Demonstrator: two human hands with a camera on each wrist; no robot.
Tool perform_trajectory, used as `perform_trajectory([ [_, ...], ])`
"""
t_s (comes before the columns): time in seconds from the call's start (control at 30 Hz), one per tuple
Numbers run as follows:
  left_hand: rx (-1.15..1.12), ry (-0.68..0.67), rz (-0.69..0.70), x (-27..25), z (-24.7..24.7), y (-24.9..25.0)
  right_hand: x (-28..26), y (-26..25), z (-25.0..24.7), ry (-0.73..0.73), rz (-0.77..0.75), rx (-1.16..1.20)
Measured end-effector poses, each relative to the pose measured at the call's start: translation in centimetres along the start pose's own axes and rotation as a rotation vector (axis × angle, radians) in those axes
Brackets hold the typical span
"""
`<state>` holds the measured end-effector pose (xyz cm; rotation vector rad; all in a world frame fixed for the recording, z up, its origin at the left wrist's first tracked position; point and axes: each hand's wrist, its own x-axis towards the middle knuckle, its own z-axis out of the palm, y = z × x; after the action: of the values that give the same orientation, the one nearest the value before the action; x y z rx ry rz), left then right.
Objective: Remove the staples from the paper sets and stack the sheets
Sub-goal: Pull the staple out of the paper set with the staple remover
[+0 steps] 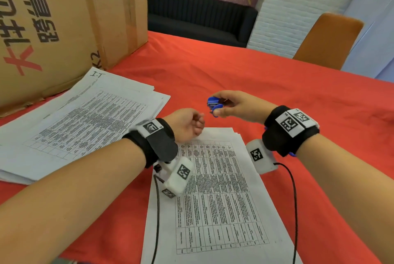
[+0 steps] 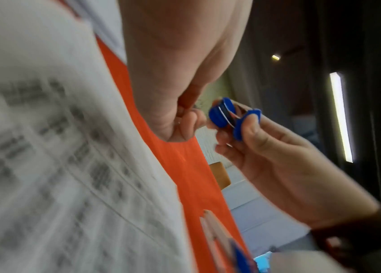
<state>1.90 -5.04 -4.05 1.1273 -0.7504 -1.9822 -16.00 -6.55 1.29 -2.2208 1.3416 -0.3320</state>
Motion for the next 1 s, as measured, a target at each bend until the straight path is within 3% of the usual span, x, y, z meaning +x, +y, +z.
perform_trajectory([
  [0.1, 0.569, 0.104, 0.117, -0.3, -1.7, 0.7, -0.9, 1.4, -0.1, -0.037, 0.117, -0.159],
  [0.13, 0.792, 0.126, 0.145, -0.5, -2.2, 1.0, -1.3, 1.9, 0.1, -0.069, 0.151, -0.093],
  [0.2, 1.178, 0.147, 0.188, -0.9, -2.6, 1.4, -2.3, 2.7, 1.1, -0.081, 0.204, 0.331],
  [0.27, 1.443, 0.105, 0.186, -1.4, -2.3, 1.5, -2.8, 3.2, 2.3, 0.009, 0.297, 0.832],
  [0.33, 1.630, 0.057, 0.145, -1.9, -1.5, 1.4, -3.1, 3.9, 3.6, 0.111, 0.393, 1.122],
  [0.43, 1.765, 0.038, 0.123, -1.8, -0.7, 0.8, -3.2, 5.2, 6.0, 0.230, 0.461, 1.318],
  [0.6, 2.104, 0.010, -0.044, -1.3, -0.2, -1.7, -3.7, 6.6, 8.0, 0.385, 0.355, 1.576],
  [0.87, 2.174, -0.223, -0.031, -4.2, 0.1, -4.2, -4.0, 7.5, 8.1, 0.362, 0.305, 1.652],
  [1.0, 2.106, -0.340, -0.035, -6.2, -0.5, -3.8, -4.2, 7.3, 8.0, 0.366, 0.302, 1.649],
])
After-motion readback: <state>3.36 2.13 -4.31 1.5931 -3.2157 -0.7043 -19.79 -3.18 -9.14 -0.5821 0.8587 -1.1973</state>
